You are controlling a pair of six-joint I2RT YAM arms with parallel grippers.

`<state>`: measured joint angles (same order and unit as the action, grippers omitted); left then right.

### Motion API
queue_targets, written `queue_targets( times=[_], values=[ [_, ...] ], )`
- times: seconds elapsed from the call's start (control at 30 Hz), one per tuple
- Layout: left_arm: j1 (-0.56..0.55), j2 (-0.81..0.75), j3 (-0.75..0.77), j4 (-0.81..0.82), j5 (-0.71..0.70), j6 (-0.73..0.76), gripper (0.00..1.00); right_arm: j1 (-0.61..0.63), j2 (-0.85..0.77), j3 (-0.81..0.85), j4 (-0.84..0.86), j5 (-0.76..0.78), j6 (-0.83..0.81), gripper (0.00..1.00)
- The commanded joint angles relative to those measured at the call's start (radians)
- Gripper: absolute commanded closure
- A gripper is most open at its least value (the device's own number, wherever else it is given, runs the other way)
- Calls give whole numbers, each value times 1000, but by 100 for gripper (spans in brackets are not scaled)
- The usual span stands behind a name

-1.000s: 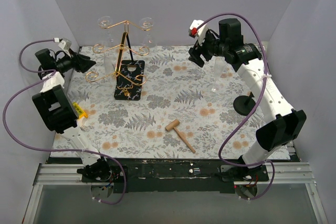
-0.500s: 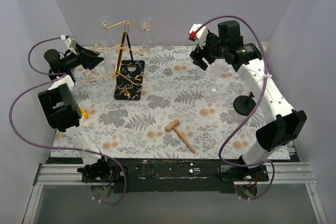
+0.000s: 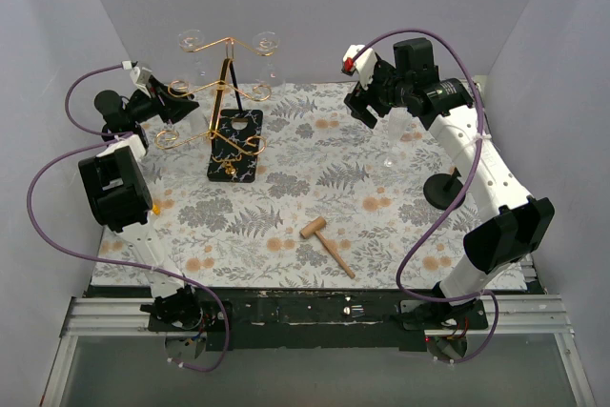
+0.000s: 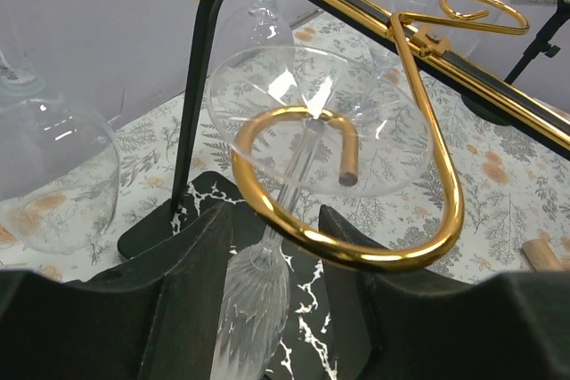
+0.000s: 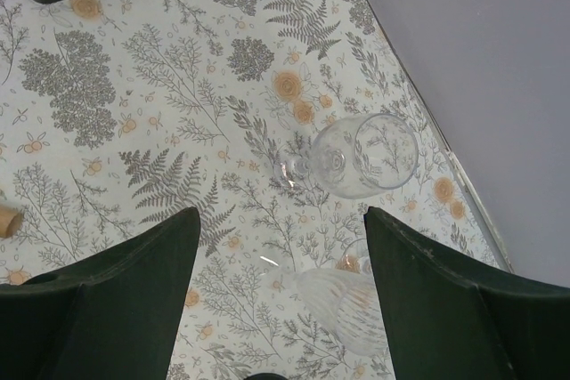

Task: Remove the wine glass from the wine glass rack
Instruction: Pick up the wine glass from the wine rack.

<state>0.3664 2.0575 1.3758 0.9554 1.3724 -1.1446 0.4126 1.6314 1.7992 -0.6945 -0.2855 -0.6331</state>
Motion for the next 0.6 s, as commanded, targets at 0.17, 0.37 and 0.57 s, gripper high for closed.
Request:
queue_targets(
  times=[0.17,0.37,0.57],
  values=[
    [-9,-3,55,-46,-12,61,63,6,7,31,21,13,-4,17],
    [-7,-26,48,-130,-6,140,67,8,12,34,30,11,1,17],
    [-9,-39,48,-119,-4,125,78,8,13,32,32,11,0,17]
  ],
)
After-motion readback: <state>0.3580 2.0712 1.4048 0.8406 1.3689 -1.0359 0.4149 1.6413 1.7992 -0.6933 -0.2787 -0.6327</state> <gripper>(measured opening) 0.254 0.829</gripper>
